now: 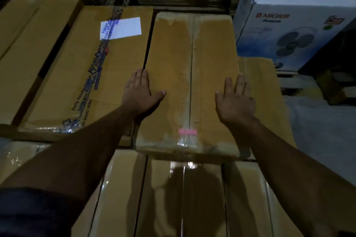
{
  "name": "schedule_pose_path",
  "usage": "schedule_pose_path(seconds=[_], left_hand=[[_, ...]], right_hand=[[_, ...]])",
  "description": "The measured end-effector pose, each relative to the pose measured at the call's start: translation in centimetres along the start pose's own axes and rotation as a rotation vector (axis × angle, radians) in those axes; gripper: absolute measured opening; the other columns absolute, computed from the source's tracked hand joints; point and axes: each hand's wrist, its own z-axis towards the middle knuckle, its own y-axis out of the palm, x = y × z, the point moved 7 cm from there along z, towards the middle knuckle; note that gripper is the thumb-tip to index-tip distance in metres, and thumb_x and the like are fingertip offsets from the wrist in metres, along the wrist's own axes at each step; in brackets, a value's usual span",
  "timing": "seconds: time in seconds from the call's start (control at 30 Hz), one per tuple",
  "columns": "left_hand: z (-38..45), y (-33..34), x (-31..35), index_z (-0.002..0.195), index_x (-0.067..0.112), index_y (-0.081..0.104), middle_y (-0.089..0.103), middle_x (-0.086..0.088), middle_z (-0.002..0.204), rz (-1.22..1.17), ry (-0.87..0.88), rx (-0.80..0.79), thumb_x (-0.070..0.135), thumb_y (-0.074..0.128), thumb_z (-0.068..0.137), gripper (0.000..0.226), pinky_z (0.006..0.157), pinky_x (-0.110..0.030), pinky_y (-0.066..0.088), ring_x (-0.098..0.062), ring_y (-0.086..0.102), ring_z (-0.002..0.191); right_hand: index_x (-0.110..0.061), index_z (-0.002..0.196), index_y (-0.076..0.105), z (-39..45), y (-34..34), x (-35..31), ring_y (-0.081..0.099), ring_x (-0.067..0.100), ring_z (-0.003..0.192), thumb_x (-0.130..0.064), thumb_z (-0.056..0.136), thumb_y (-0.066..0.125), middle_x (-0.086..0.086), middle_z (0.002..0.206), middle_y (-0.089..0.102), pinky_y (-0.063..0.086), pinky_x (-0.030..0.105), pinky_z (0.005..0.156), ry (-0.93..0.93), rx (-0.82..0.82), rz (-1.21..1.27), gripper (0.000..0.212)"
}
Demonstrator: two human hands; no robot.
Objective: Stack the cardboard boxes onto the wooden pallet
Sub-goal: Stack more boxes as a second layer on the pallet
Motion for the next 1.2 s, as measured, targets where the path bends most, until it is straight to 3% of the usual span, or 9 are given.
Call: schedule_pose_path(seconds=[0.13,0.3,0.4,0.5,0.6,0.73,0.93,1.07,1.2], left_hand=[[-1.6,-0.6,-0.4,0.157,0.007,0.002,-0.003,-0.013,0.165,0.045,0.048,-0.151,0.069,0.043,0.091,0.1,0.122,-0.043,0.006,-0.028,-0.004,0.152],[-8.7,-0.1,-1.2,0.158,0.011,0.002,-0.001,-0.012,0.165,0.099,0.091,-0.171,0.065,0.033,0.096,0.088,0.123,-0.041,0.007,-0.026,-0.002,0.152],[-11.7,0.2,-1.8,0.158,0.012,0.0,-0.005,-0.011,0.165,0.12,0.117,-0.2,0.07,0.032,0.093,0.093,0.122,-0.041,0.006,-0.026,-0.003,0.152],[-13.3,0.5,-2.4,0.157,0.012,-0.003,-0.009,-0.012,0.165,0.164,0.178,-0.233,0.078,0.038,0.085,0.106,0.122,-0.042,0.004,-0.028,-0.005,0.152],[-13.4,0.7,-2.8,0.157,0.012,-0.006,-0.009,-0.013,0.164,0.244,0.226,-0.23,0.068,0.058,0.084,0.112,0.122,-0.04,0.005,-0.03,-0.004,0.152],[-13.1,0.4,-2.2,0.157,0.01,-0.005,-0.002,-0.016,0.164,0.289,0.229,-0.199,0.041,0.071,0.087,0.108,0.121,-0.035,0.01,-0.031,0.002,0.152],[-12.4,-0.3,-2.4,0.158,0.016,0.0,0.015,-0.011,0.164,0.179,0.188,-0.175,0.029,0.069,0.09,0.097,0.117,-0.039,0.028,-0.026,0.017,0.15],[-12.4,-1.4,-2.1,0.157,0.015,0.013,0.035,-0.012,0.156,0.145,0.169,-0.089,0.023,0.066,0.092,0.084,0.103,-0.041,0.042,-0.03,0.041,0.138],[-12.6,-1.6,-2.0,0.153,0.012,0.026,0.048,-0.013,0.146,0.13,0.187,-0.04,0.021,0.064,0.092,0.072,0.093,-0.042,0.049,-0.032,0.053,0.126]], right_hand=[[-0.018,0.16,-0.003,-5.3,2.0,0.2,-0.012,0.035,0.153,-0.052,0.105,0.013,0.013,0.166,-0.017,0.011,0.053,0.12,-0.077,-0.024,-0.093,0.067],[-0.017,0.161,-0.002,-10.6,2.7,0.6,-0.015,0.039,0.152,-0.058,0.103,0.015,0.014,0.166,-0.016,0.009,0.052,0.122,-0.083,-0.118,-0.083,0.072],[-0.018,0.161,-0.003,-12.8,3.2,1.1,-0.013,0.044,0.151,-0.07,0.097,0.015,0.014,0.166,-0.015,0.007,0.053,0.122,-0.101,-0.168,-0.113,0.084],[-0.021,0.16,-0.008,-14.4,3.6,1.6,-0.012,0.047,0.15,-0.079,0.09,0.025,0.013,0.166,-0.018,0.013,0.055,0.121,-0.131,-0.18,-0.154,0.097],[-0.023,0.161,-0.002,-14.8,3.6,1.6,-0.005,0.046,0.151,-0.065,0.096,0.041,0.009,0.167,-0.014,0.027,0.057,0.116,-0.128,-0.13,-0.109,0.089],[-0.027,0.16,0.014,-14.6,2.8,1.4,0.01,0.043,0.148,-0.049,0.099,0.051,0.003,0.169,-0.004,0.04,0.055,0.106,-0.097,-0.046,-0.014,0.075],[-0.028,0.157,0.024,-12.7,1.2,0.9,0.021,0.042,0.142,-0.042,0.096,0.06,0.004,0.167,0.006,0.046,0.051,0.097,-0.109,-0.004,0.013,0.073],[-0.027,0.156,0.025,-11.5,0.6,0.5,0.019,0.043,0.143,-0.039,0.097,0.06,0.003,0.167,0.005,0.045,0.051,0.099,-0.107,-0.013,0.028,0.07],[-0.027,0.156,0.025,-11.0,0.8,0.5,0.022,0.044,0.141,-0.04,0.097,0.06,0.004,0.167,0.005,0.046,0.05,0.096,-0.106,-0.027,0.001,0.07]])
